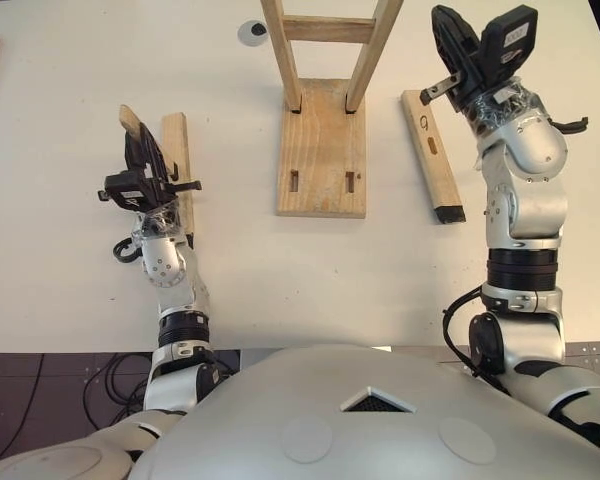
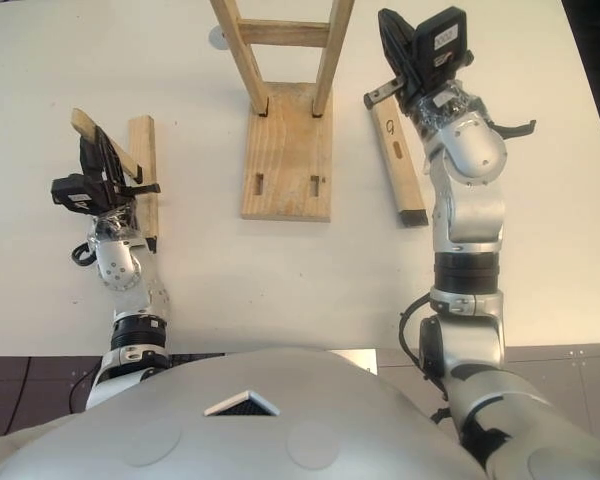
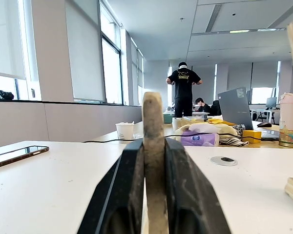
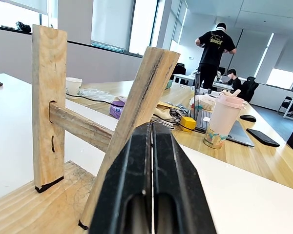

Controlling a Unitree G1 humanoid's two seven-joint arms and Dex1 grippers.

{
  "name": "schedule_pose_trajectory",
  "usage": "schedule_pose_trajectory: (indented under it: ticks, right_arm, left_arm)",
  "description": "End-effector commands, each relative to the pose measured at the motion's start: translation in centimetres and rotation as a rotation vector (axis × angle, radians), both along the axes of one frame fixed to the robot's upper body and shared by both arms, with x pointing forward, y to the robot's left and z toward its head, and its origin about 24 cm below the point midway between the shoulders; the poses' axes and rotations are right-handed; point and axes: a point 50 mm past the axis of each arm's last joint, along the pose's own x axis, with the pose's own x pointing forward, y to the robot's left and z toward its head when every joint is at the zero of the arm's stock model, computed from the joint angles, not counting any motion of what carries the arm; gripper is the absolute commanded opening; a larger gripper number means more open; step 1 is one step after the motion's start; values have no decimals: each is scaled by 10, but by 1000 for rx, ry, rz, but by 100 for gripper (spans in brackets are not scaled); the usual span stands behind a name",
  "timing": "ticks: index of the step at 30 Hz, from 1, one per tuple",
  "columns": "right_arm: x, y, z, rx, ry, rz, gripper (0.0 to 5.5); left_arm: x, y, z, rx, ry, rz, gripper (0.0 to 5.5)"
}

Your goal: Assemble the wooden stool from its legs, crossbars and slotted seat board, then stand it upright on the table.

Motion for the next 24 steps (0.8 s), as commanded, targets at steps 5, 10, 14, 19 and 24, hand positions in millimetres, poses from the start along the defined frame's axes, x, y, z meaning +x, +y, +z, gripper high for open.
schedule_pose_trajectory:
  ticks: [5, 10, 14, 19, 24]
  right_arm:
    - [-2, -4, -2, -18, -14, -19, 0]
    - [-1, -1, -3, -17, -20, -12, 0]
    - [-2, -2, -5, -15, -20, -22, 0]
    - [-5, -2, -6, -9, -29, -49, 0]
    - [-17, -6, -15, 5, -27, -114, 0]
  left_arm:
    - [-75, 17, -74, -50, 425, 92, 37]
    - [-64, 18, -63, -7, 379, 72, 37]
    - [-54, 19, -51, 57, 346, 29, 100]
    - [-41, 33, -23, 77, 306, 1, 179]
    - [-21, 51, 22, 104, 361, -78, 246]
